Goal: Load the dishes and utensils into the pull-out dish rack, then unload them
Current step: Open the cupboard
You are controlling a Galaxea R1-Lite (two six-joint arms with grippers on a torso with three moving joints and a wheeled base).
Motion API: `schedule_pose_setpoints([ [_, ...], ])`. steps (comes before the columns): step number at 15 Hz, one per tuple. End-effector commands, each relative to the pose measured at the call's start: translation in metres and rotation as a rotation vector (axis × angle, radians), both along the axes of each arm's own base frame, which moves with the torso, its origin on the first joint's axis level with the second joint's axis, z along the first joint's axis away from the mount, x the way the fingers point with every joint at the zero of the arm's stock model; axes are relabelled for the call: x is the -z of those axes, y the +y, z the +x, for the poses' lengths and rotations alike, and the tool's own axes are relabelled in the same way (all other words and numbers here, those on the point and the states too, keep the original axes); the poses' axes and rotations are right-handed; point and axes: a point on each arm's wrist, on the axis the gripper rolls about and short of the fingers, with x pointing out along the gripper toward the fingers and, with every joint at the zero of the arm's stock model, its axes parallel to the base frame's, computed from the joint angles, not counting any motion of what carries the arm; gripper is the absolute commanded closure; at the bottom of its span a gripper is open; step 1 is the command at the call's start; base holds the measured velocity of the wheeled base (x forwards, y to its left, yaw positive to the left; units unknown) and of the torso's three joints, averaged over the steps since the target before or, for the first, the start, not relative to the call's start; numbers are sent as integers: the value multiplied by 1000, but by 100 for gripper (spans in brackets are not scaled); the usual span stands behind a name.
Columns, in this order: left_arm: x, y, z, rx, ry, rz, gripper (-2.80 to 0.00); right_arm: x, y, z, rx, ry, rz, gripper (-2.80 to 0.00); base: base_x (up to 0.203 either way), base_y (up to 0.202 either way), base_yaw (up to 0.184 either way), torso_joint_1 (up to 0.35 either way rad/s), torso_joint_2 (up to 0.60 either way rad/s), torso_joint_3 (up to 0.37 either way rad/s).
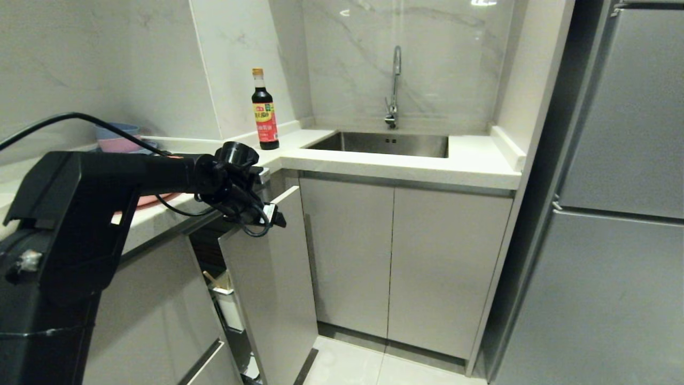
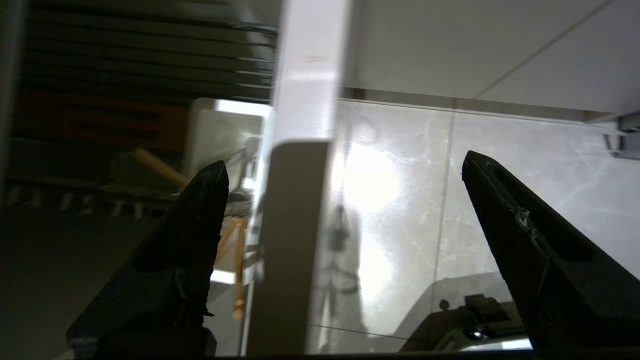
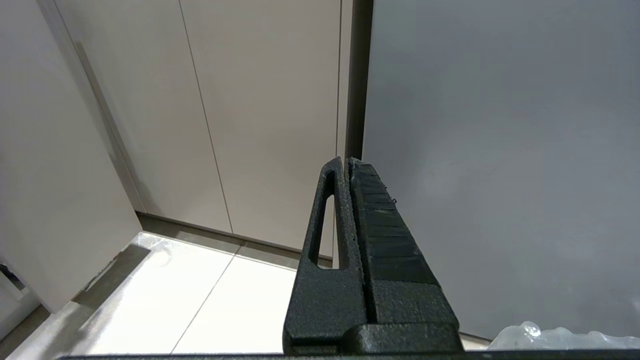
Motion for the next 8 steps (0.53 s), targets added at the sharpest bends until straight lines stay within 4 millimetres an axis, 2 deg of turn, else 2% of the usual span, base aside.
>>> schedule_pose_setpoints([
  [1, 0, -4, -1, 16, 5, -12, -280, 0, 0, 0, -1, -1, 0, 0, 0, 0, 0, 0, 0, 0],
  [8, -1, -26, -7, 43, 13, -34, -280, 0, 0, 0, -1, -1, 0, 0, 0, 0, 0, 0, 0, 0],
])
